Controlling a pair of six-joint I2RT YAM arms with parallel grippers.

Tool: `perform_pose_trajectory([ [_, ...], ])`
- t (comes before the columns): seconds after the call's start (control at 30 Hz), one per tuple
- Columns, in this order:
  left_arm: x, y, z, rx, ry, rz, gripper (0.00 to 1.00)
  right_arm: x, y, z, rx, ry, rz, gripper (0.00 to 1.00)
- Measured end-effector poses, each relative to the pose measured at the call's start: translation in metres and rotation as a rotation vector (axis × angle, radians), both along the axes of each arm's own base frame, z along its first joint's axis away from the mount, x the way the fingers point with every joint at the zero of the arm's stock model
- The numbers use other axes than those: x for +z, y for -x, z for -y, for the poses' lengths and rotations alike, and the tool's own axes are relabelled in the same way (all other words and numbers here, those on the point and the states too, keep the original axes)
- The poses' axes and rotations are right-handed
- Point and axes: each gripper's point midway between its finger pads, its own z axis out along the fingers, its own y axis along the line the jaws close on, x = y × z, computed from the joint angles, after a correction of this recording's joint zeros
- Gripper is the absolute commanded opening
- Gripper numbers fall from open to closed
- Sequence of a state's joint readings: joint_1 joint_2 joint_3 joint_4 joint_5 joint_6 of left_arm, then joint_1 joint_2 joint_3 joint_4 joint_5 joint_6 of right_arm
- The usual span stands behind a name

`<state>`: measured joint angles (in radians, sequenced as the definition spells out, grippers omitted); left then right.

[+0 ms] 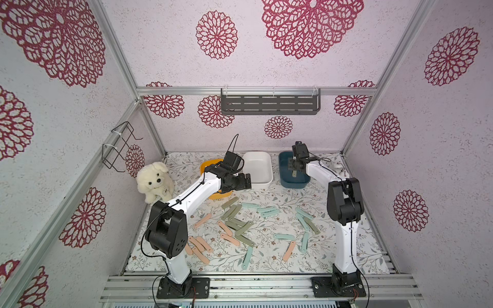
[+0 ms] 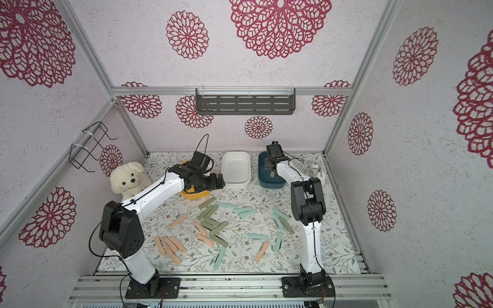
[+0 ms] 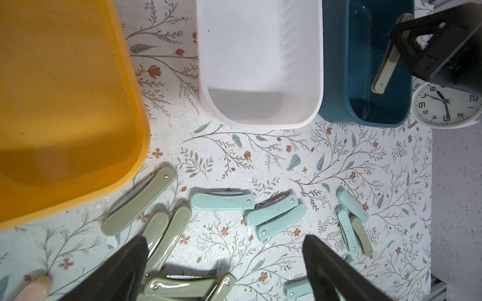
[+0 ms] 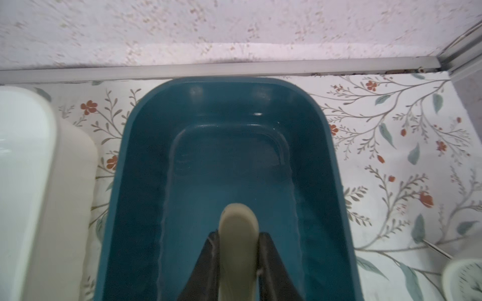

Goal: Place the fruit knives into the storage box by color
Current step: Place the fruit knife in the storage box.

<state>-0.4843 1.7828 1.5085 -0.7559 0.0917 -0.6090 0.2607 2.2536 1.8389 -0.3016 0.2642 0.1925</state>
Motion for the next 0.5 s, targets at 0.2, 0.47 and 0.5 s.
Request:
perform_pose_trajectory([
  [0.2,-0.004,0.001,-0.001,-0.003,-0.008,-0.012,0.97,-0.038,-0.023,-0.004,0.043,0.051,-0.058,0.13],
  [0.47,-0.01,0.002,-0.002,-0.008,-0.018,-0.03,0.97,-0.044,-0.044,-0.009,0.1,0.106,-0.072,0.32],
  [0.5,-0.01,0.003,-0.003,-0.009,-0.02,-0.033,0.97,-0.04,-0.044,-0.009,0.105,0.11,-0.072,0.37],
])
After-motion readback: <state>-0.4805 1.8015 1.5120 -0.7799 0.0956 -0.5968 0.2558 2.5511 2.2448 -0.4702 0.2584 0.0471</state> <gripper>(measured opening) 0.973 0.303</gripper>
